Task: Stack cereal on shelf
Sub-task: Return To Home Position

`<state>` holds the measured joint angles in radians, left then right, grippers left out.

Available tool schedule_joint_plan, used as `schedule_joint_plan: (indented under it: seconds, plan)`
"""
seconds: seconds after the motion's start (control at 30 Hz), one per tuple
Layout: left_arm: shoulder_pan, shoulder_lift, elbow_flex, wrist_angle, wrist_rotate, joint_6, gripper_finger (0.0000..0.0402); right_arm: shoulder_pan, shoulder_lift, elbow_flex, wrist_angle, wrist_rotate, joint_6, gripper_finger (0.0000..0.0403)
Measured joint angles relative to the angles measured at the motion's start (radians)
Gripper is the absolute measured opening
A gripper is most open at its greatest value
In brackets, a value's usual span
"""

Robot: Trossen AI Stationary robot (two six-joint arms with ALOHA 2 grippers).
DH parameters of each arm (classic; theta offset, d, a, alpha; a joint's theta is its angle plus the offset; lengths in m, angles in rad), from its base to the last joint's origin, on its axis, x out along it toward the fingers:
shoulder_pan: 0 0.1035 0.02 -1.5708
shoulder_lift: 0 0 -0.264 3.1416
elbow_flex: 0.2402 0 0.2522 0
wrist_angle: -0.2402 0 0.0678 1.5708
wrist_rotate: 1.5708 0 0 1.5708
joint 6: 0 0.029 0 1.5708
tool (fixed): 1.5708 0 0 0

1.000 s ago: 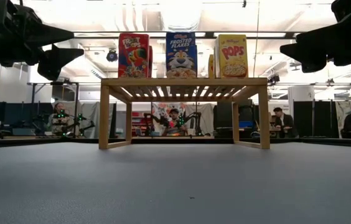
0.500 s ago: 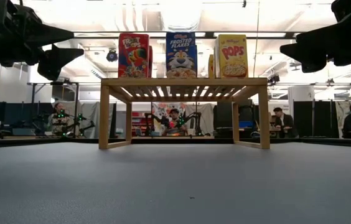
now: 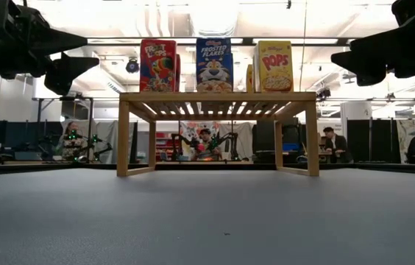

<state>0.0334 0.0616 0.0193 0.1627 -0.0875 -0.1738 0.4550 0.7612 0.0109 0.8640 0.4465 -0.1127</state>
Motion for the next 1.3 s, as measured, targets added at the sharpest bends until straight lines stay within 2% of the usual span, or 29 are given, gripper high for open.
schedule_joint_plan:
  seconds: [0.83,0.97,1.13,1.17,1.3]
  plan:
    - [0.000,0.000,0.000,0.000,0.000,0.000,0.0249,0.000,-0.001,0.000,-0.013,0.000,0.000,0.0228]
    - [0.000,0.000,0.000,0.000,0.000,0.000,0.0249,0.000,-0.032,0.000,-0.195,0.000,0.000,0.0228]
    - [0.000,0.000,0.000,0.000,0.000,0.000,0.0249,0.000,-0.123,0.000,-0.737,-0.001,0.000,0.0228]
    - [0.000,0.000,0.000,0.000,0.000,0.000,0.0249,0.000,-0.140,0.000,-0.801,-0.009,0.017,0.0228]
    - [0.000,0.003,0.000,-0.001,0.001,0.001,0.0249,0.001,-0.164,0.000,-0.748,-0.072,0.176,0.0228]
